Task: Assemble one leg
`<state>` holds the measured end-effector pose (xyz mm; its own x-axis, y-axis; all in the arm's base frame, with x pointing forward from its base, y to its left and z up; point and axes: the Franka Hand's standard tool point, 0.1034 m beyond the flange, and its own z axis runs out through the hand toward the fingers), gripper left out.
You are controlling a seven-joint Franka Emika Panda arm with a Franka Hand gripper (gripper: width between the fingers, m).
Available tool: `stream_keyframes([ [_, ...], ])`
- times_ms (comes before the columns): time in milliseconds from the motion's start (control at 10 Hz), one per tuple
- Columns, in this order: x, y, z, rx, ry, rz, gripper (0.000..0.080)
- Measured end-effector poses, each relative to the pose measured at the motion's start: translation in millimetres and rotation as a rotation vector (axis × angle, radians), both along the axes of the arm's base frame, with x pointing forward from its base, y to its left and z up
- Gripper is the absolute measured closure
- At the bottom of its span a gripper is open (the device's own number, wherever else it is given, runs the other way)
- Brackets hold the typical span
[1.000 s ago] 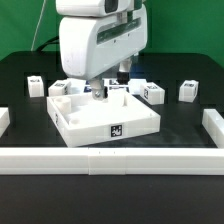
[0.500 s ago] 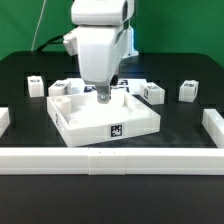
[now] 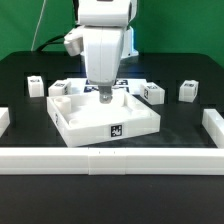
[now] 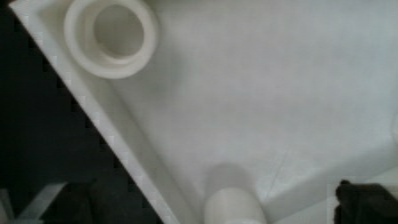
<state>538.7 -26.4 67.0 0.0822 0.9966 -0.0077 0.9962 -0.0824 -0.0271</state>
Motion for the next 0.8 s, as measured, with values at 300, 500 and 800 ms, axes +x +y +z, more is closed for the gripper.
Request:
stream_keyframes([
  [300,-24.7,-9.4,-11.4,0.003,0.029,0.253,0.015],
  [500,-35.8,-10.1,-17.8,-0.008,0.062,0.328,0.015],
  [800,-35.3,-10.4,-18.2,-0.009,0.061,0.323,0.015],
])
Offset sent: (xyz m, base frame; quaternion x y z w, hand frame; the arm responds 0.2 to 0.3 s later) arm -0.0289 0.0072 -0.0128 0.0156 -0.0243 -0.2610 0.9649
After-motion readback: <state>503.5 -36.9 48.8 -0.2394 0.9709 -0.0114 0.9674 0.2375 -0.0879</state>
